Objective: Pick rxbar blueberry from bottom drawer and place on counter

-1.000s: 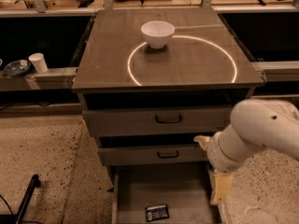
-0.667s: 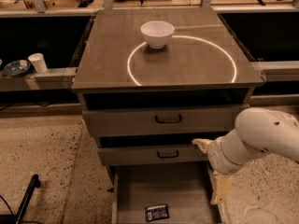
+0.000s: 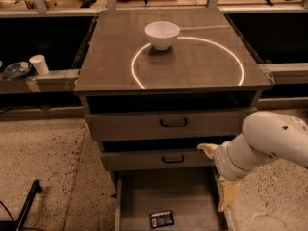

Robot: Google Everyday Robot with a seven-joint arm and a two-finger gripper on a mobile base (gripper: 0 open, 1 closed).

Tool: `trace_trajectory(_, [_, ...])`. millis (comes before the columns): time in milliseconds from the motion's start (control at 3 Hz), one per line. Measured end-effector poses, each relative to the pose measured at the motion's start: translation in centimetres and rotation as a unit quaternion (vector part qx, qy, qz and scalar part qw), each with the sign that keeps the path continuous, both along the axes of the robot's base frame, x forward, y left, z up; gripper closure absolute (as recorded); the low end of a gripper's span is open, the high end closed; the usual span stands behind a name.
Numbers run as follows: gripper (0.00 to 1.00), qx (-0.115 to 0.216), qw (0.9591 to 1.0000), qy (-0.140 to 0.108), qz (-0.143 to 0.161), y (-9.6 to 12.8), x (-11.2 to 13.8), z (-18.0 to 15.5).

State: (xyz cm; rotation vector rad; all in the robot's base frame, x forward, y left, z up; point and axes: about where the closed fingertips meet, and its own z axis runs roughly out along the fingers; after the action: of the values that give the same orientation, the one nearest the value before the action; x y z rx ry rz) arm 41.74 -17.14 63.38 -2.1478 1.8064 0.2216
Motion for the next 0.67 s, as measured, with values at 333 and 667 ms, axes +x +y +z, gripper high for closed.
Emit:
trace_trajectory(333, [0.00,0.019,0.9997,0.016,0.005,0.2,0.7,-2.3])
trace_trajectory(667, [0.00,0.075,0.9966,0.027,0.022,1.3,1.3,-8.1])
